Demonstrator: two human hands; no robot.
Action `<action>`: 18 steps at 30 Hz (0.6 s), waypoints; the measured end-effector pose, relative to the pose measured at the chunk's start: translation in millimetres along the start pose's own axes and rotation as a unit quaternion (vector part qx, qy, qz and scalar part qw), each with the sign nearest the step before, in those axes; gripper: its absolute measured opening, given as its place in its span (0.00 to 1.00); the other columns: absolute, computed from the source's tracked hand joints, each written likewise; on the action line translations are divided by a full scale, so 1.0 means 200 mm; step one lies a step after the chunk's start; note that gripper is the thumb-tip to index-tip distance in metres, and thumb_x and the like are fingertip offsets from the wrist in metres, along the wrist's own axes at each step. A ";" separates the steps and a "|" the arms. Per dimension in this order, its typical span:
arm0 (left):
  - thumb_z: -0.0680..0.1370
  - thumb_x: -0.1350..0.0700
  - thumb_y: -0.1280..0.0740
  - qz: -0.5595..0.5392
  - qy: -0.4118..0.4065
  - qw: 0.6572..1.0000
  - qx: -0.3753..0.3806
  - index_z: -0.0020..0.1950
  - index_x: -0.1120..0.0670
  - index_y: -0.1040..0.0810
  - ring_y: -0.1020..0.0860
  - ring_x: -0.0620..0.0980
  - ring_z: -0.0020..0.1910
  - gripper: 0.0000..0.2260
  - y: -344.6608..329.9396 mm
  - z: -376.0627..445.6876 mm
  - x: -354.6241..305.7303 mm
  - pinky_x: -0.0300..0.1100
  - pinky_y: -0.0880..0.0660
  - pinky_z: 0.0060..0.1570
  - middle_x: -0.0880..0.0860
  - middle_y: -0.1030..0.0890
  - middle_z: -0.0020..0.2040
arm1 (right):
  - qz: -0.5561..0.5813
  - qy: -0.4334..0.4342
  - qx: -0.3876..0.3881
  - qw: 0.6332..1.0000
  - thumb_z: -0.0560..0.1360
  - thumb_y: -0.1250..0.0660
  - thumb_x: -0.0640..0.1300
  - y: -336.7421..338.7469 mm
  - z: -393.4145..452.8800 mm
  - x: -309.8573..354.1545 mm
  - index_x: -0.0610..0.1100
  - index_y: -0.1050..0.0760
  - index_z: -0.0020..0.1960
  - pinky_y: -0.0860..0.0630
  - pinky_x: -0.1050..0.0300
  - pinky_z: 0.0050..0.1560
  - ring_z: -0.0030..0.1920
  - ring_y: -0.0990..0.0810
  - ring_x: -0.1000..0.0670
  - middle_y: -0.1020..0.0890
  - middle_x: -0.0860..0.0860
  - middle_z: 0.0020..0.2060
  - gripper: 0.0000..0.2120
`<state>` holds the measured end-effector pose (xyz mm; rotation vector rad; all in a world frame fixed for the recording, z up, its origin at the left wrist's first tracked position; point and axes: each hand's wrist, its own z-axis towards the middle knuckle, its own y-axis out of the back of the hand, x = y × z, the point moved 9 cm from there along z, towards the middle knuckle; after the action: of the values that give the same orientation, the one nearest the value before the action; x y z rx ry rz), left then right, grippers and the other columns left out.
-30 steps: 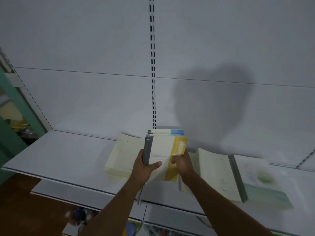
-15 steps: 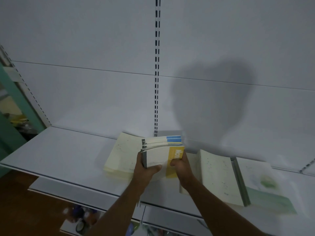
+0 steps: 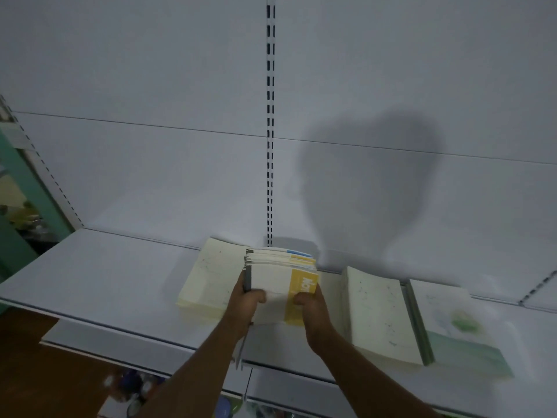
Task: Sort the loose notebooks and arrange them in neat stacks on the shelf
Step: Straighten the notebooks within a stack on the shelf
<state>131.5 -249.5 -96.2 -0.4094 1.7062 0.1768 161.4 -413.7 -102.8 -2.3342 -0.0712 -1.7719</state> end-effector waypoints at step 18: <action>0.62 0.66 0.33 -0.013 0.018 0.999 0.047 0.69 0.48 0.30 0.26 0.60 0.61 0.35 -0.01 -0.02 -0.01 0.54 0.23 0.52 0.57 0.23 0.62 | 0.021 0.009 -0.021 1.000 0.64 0.37 0.35 -0.01 -0.02 -0.01 0.56 0.31 0.63 0.25 0.54 0.39 0.48 0.23 0.46 0.21 0.48 0.50 0.31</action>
<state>128.7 -252.9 -94.0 -0.3661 1.7359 0.0700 156.0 -412.3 -102.4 -2.3310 0.0178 -1.7912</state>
